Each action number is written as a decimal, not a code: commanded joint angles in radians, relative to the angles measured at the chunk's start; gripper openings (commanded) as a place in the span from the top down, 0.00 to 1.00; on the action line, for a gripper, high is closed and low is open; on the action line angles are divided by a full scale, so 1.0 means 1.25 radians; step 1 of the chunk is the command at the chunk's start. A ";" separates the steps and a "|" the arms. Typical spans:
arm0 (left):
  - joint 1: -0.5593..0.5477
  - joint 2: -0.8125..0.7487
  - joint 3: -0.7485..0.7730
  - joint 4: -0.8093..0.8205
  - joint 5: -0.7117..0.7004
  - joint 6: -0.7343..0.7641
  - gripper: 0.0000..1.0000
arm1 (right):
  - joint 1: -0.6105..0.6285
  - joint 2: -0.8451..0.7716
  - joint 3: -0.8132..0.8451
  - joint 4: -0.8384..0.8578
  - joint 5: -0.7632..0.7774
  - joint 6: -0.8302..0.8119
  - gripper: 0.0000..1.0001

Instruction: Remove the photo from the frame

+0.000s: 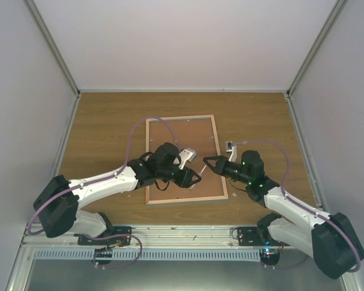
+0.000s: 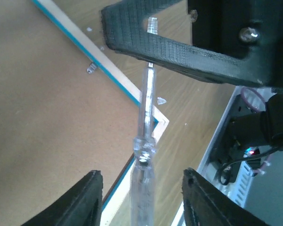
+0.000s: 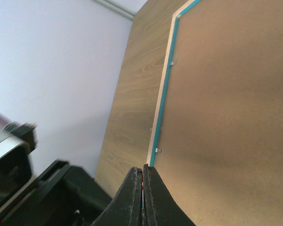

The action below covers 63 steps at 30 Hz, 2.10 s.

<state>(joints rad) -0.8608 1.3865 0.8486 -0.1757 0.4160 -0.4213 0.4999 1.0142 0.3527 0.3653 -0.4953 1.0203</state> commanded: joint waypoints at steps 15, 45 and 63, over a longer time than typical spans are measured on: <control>-0.149 -0.074 -0.121 0.279 -0.385 -0.022 0.33 | 0.003 -0.108 -0.044 -0.082 0.097 0.254 1.00; -0.156 0.003 -0.191 0.455 -0.289 -0.108 0.82 | 0.003 -0.148 -0.081 -0.062 0.102 0.315 1.00; -0.151 -0.043 -0.051 0.020 -0.461 0.041 1.00 | -0.146 -0.072 0.080 -0.343 0.075 -0.194 0.59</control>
<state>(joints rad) -1.0546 1.3552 0.7246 0.0040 -0.0834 -0.4618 0.3611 0.8783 0.3771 0.0803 -0.4053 1.0691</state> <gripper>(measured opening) 0.110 0.366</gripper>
